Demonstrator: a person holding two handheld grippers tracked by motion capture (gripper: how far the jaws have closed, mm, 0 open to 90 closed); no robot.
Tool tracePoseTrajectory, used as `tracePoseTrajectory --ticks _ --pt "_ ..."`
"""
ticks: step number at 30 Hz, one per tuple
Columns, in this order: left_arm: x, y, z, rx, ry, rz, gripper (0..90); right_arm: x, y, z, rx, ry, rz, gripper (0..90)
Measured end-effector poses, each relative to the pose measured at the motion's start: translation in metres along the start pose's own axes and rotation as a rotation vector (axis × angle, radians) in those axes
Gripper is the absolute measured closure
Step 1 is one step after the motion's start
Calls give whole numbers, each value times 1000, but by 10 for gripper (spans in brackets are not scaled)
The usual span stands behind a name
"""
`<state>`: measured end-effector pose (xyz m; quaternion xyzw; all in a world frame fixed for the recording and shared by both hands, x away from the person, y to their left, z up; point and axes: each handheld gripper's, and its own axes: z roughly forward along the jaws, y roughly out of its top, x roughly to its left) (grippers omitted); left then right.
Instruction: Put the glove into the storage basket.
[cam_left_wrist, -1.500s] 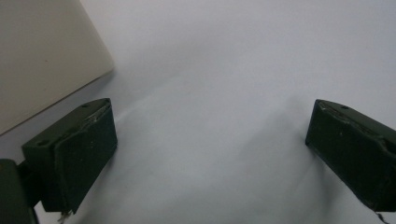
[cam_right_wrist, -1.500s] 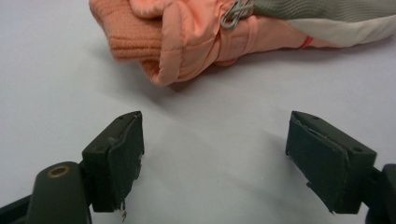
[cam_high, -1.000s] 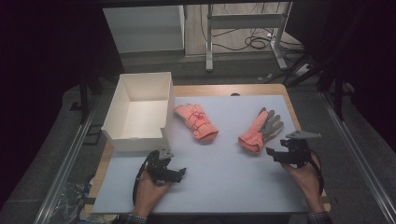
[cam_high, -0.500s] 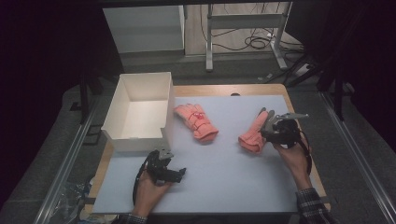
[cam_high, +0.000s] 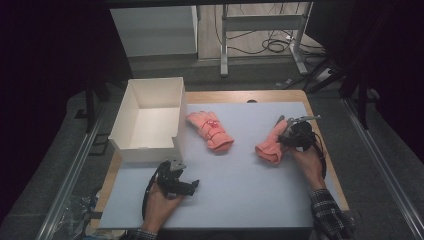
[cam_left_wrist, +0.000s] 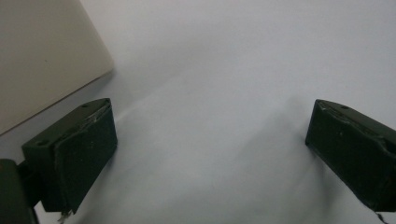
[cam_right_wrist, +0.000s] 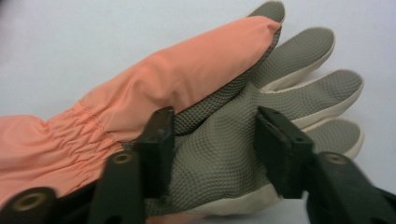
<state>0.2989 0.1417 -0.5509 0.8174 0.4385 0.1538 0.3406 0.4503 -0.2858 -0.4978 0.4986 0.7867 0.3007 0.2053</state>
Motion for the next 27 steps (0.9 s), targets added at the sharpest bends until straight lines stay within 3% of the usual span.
tracePoseTrajectory --ticks 1,2,3,8,14,17,20,27 --pt "0 0 0 0 0 0 19 2 -4 3 -7 -19 -9 635" --pt "0 0 0 0 0 0 19 2 -4 3 -7 -19 -9 635" --pt "0 0 0 0 0 0 19 0 -6 3 -17 -15 8 723" --pt "0 0 0 0 0 0 19 2 -6 2 -12 -18 23 832" --pt "0 0 0 1 0 -3 19 4 -5 -1 -24 -24 21 850" --pt "0 0 0 0 1 0 19 0 -4 -7 -39 19 42 856" --pt "0 0 0 0 0 -3 19 0 -4 -11 -44 31 45 857" --pt "0 0 0 1 1 0 19 11 -2 -32 -80 107 -10 857"
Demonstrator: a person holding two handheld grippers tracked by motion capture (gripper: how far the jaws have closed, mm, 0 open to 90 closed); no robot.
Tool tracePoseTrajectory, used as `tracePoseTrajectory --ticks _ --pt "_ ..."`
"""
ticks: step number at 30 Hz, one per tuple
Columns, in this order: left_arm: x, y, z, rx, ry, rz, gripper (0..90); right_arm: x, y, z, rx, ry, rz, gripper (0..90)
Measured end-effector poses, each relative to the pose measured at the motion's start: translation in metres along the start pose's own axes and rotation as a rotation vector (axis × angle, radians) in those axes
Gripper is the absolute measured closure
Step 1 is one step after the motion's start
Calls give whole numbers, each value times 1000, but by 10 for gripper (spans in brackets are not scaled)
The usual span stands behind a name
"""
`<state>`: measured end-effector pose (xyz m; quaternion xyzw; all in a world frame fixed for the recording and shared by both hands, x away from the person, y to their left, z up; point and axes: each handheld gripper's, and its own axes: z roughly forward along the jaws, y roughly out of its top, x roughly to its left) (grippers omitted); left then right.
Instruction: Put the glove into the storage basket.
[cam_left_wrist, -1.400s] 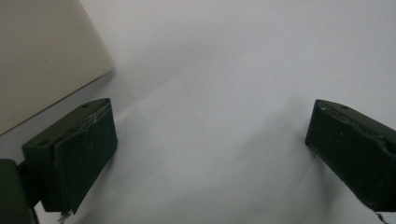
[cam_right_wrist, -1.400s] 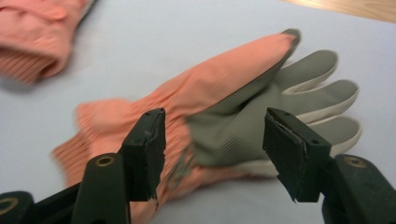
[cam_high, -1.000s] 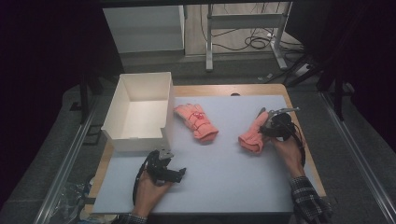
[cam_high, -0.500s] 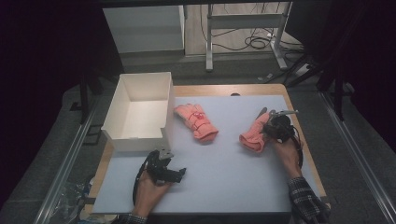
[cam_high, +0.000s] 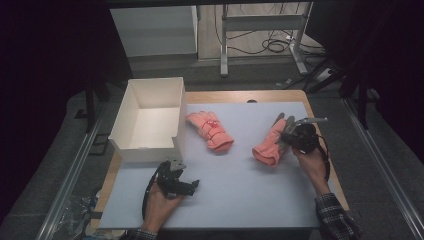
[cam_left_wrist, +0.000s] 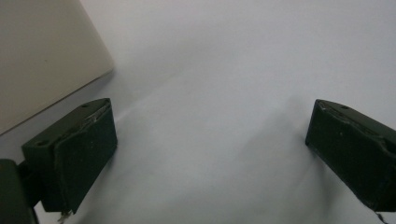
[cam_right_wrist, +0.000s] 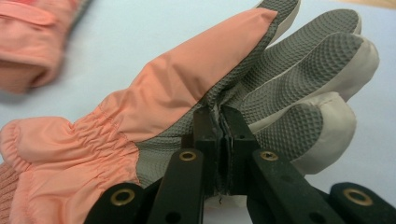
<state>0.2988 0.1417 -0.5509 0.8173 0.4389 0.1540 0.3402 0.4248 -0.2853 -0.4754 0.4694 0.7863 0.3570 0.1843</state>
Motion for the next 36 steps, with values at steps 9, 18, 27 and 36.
tracePoseTrajectory --ticks 9,18,27,36 --pt "0 0 0 -1 -1 -1 19 22 1 -23 -15 130 -78 856" --pt "0 0 0 -3 -1 -1 19 51 -11 -40 -13 309 -181 855" --pt "0 0 0 -3 -1 -3 19 89 -24 -36 21 459 -366 852" --pt "0 0 0 1 -1 1 19 103 -31 -7 105 494 -450 847"
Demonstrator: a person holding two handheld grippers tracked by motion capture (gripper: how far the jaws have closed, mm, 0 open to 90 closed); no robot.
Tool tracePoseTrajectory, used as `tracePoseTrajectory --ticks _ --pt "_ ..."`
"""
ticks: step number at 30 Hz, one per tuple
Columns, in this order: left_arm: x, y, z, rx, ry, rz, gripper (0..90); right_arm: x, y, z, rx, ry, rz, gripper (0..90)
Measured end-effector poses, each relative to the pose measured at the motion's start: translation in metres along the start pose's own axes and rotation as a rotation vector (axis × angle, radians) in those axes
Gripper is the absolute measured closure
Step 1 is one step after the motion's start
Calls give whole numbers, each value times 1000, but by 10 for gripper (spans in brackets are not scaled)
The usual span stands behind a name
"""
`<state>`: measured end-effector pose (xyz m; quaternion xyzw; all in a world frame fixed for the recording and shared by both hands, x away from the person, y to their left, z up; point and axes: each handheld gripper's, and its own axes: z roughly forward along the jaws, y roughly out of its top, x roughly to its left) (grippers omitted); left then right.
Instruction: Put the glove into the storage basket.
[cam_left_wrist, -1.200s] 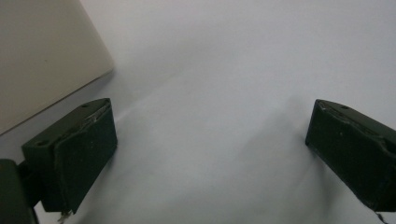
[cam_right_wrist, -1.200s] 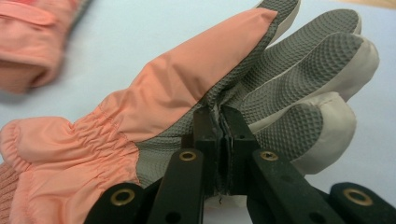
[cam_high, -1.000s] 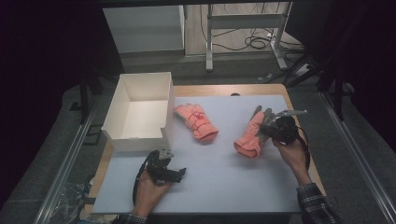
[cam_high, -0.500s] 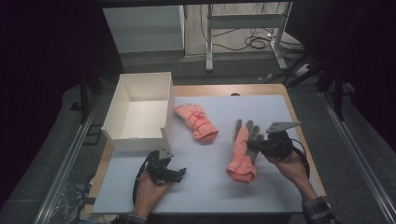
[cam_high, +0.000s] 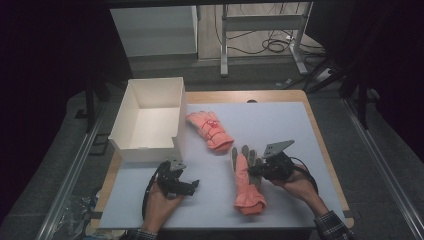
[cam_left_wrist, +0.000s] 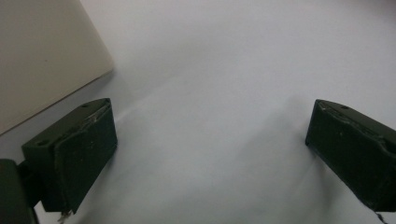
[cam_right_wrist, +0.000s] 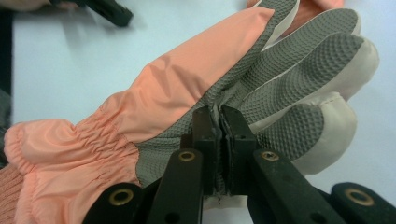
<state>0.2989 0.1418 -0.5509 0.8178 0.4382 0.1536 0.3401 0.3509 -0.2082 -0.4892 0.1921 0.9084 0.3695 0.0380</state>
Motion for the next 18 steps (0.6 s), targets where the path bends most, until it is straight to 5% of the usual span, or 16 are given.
tracePoseTrajectory --ticks 4,10,18 --pt "0 0 0 0 0 0 19 0 -2 8 29 -38 -20 815" --pt "0 0 0 -2 0 -2 19 3 3 2 -2 -87 -51 740" --pt "0 0 0 -1 1 1 19 -9 19 -13 -73 -128 31 613"
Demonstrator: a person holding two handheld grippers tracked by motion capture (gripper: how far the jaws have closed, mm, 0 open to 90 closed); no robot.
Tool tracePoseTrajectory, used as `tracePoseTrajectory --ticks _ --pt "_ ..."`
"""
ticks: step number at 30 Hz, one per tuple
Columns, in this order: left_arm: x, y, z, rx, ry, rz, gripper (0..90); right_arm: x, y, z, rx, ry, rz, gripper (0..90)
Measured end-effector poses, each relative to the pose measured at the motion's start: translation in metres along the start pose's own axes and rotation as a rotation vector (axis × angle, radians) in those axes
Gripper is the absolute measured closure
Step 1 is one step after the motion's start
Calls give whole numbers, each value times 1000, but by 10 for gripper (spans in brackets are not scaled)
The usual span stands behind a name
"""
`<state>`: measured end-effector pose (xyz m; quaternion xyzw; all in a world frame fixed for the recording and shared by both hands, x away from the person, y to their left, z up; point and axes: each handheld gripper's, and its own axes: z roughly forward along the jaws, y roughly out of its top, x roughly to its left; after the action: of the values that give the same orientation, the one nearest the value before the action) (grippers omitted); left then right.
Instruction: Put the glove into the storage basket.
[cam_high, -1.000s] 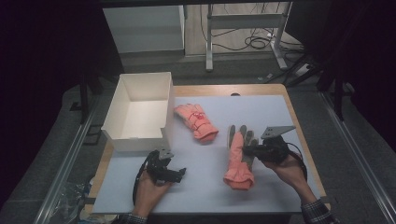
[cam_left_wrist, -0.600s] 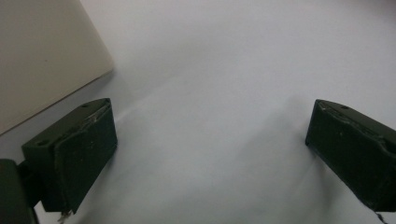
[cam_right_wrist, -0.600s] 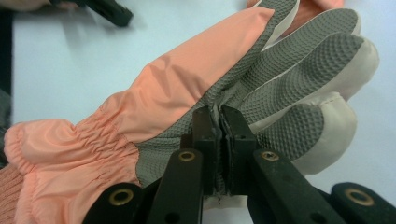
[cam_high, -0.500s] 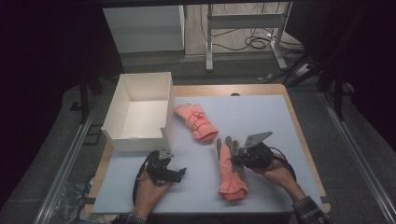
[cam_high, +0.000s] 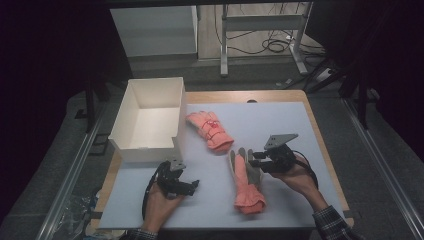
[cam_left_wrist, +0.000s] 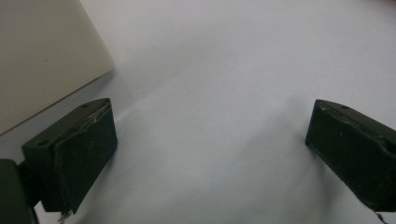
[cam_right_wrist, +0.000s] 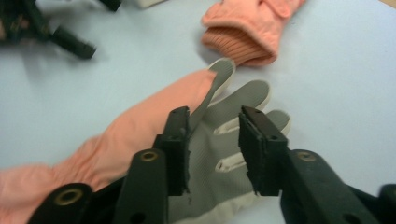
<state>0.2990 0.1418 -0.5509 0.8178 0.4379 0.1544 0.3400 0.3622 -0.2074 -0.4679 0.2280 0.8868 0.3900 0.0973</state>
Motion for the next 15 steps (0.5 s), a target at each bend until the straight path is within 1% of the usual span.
tracePoseTrajectory --ticks 1,3,5,6,7,8,9,11,13,14,15 --pt "0 0 0 0 0 0 19 0 0 0 0 0 0 613" --pt "0 0 0 -1 0 -1 19 -4 7 6 -8 -1 47 585" --pt "0 0 0 0 0 0 19 -6 9 8 -9 -4 56 579" --pt "0 0 0 0 -1 -3 19 -8 14 12 -11 -7 71 560" --pt "0 0 0 0 -1 -3 19 -8 14 12 -11 -7 71 560" --pt "0 0 0 -1 -1 -4 19 -9 16 14 -15 -7 82 554" --pt "0 0 0 0 -1 -3 19 -11 19 16 -18 -5 92 545" --pt "0 0 0 1 -1 -4 19 -15 28 23 -27 -16 107 518" --pt "0 0 0 1 -2 -2 19 -17 32 25 -31 -19 115 505" --pt "0 0 0 1 -1 -4 19 -20 39 30 -34 -22 129 484" --pt "0 0 0 1 -2 -4 19 -20 39 30 -34 -22 129 484"
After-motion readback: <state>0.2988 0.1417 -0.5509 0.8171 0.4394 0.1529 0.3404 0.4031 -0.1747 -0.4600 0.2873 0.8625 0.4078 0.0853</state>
